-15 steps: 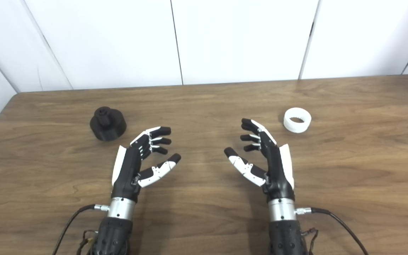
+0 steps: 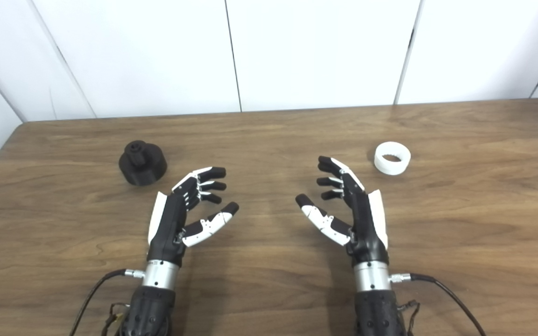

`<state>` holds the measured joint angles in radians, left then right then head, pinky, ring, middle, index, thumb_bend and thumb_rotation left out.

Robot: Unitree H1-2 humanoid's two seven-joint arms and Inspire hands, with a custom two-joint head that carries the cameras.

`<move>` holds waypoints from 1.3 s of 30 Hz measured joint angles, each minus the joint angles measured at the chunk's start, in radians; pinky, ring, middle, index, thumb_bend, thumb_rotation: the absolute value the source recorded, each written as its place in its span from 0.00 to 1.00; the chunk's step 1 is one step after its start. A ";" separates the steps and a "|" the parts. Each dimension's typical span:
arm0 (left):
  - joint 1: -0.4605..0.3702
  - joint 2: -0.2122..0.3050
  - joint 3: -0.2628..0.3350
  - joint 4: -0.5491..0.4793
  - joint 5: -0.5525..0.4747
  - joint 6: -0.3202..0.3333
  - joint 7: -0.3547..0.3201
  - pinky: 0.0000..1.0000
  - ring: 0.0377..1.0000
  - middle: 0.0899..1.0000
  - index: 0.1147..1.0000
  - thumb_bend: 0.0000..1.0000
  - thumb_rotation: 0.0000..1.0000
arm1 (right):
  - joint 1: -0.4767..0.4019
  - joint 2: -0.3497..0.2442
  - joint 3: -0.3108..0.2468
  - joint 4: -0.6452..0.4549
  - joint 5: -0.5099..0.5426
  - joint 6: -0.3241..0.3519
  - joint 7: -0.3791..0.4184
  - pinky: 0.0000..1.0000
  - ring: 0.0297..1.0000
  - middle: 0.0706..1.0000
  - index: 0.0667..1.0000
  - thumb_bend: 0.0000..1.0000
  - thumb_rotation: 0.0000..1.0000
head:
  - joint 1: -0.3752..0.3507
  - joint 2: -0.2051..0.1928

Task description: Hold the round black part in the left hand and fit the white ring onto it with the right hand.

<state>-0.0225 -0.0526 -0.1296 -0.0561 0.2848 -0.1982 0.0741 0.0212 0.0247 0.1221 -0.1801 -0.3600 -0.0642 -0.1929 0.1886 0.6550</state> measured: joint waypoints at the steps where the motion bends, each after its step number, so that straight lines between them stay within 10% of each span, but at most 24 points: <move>1: 0.000 -0.008 -0.004 0.001 0.016 0.004 0.004 0.56 0.67 0.73 0.67 0.60 0.16 | 0.000 -0.004 -0.006 0.000 0.006 -0.001 0.002 0.57 0.69 0.78 0.78 0.59 0.34 | 0.035 -0.008; 39: -0.051 0.006 0.024 -0.011 0.254 0.066 0.115 0.73 0.84 0.84 0.73 0.68 0.26 | -0.007 -0.049 -0.057 0.033 0.060 -0.068 0.039 0.54 0.66 0.76 0.77 0.62 0.34 | 0.100 -0.023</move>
<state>-0.0735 -0.0465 -0.1055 -0.0672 0.5385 -0.1320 0.1890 0.0142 -0.0247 0.0654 -0.1466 -0.2997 -0.1319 -0.1535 0.2884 0.6320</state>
